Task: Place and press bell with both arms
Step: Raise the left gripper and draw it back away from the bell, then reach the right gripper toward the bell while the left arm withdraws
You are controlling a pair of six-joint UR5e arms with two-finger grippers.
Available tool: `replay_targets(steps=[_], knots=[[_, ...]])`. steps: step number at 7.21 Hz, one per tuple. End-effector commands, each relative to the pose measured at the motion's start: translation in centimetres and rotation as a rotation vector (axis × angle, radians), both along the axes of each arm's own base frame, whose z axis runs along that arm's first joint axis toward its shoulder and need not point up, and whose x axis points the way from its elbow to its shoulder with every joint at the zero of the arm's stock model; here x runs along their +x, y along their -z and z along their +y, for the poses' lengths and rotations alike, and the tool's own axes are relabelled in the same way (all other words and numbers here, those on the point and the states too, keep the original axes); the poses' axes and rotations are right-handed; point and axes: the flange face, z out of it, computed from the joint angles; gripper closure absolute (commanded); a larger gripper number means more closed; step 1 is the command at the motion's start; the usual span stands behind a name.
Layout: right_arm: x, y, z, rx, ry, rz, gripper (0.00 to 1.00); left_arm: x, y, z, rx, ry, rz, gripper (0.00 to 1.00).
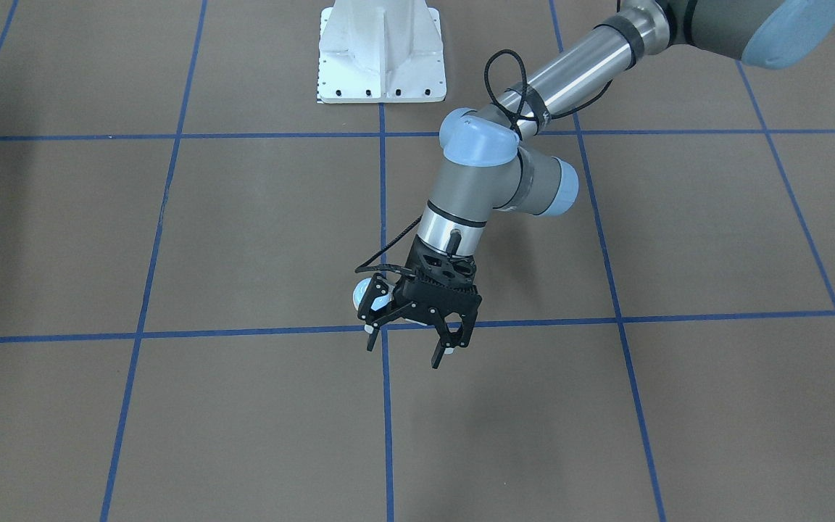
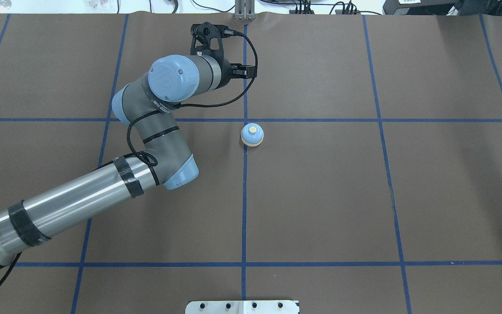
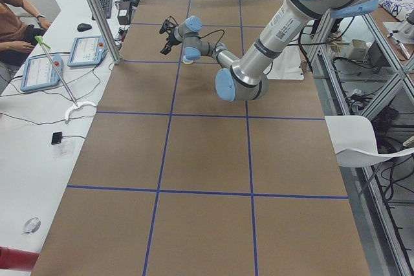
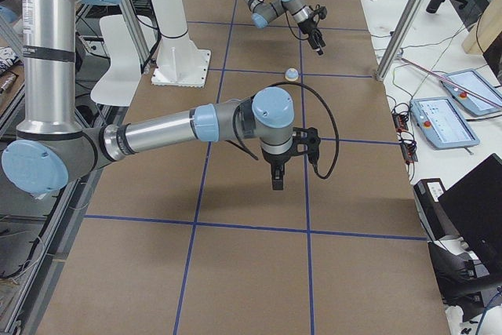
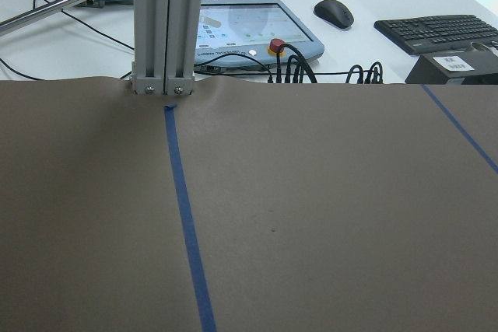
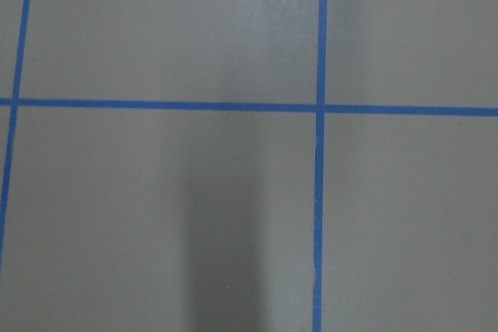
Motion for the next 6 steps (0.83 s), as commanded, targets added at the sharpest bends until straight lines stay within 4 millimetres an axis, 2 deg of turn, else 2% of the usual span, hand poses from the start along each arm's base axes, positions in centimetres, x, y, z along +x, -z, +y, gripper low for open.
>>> replay_targets(steps=[1, 2, 3, 4, 5, 6], knots=[[-11.3, 6.8, -8.2, -0.055, 0.041, 0.004, 0.00, -5.7, -2.3, -3.9, -0.164, -0.055, -0.076, 0.00], [-18.7, 10.5, -10.5, -0.080, 0.060, 0.022, 0.01, -10.5, -4.2, -5.2, -0.247, -0.090, -0.097, 0.00], [-25.5, 14.8, -12.1, -0.114, 0.036, 0.040, 0.01, -15.2, -6.7, -5.5, -0.259, -0.127, -0.152, 0.00], [-30.5, 17.8, -12.5, -0.135, 0.051, 0.028, 0.02, -18.8, -9.8, -4.6, -0.250, -0.154, -0.240, 0.00], [-34.2, 19.3, -12.4, -0.153, 0.070, 0.026, 0.06, -23.1, -12.3, -4.0, -0.238, -0.163, -0.265, 0.00], [-36.9, 20.4, -13.6, -0.168, 0.084, 0.030, 0.08, -27.6, -14.1, -4.2, -0.278, -0.179, -0.228, 0.00]])
